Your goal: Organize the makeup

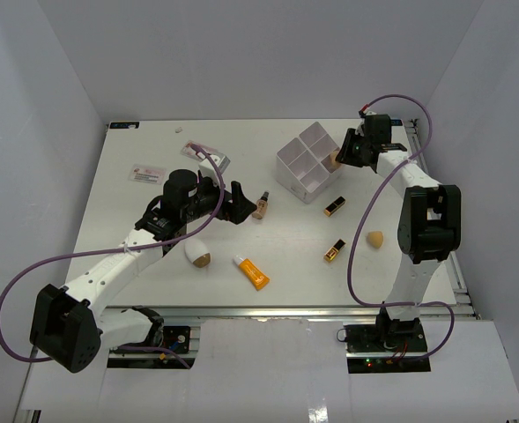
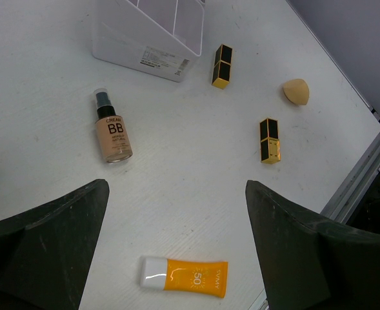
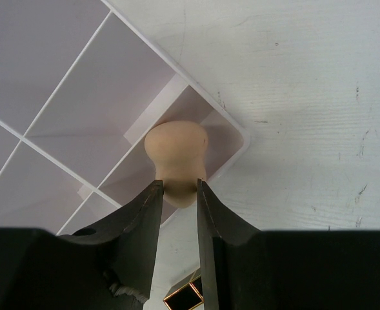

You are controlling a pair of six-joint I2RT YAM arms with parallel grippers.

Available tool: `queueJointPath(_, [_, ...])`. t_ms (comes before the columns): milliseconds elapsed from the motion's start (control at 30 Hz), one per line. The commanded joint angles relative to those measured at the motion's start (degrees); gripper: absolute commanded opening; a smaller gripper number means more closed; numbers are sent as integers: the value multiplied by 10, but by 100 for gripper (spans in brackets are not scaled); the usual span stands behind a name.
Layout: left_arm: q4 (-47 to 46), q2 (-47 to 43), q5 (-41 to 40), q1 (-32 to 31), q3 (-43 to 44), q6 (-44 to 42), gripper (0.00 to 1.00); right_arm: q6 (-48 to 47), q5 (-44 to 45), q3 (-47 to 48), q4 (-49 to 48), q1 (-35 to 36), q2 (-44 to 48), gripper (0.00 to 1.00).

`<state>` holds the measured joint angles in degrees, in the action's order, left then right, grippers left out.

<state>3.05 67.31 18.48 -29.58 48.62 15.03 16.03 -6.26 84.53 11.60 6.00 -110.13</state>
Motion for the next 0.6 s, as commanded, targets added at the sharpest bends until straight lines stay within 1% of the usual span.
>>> queueJointPath(0, [2,-3,-1,0,23,-6,98,-6,-7,6,-14,-2,0,34])
queueJointPath(367, [2,-2,-1,0,22,-7,98,-1,-14,18,-3,-2,-19,32])
queueJointPath(567, [2,-1,-1,0,22,-8,98,2,-19,21,-3,-2,-28,25])
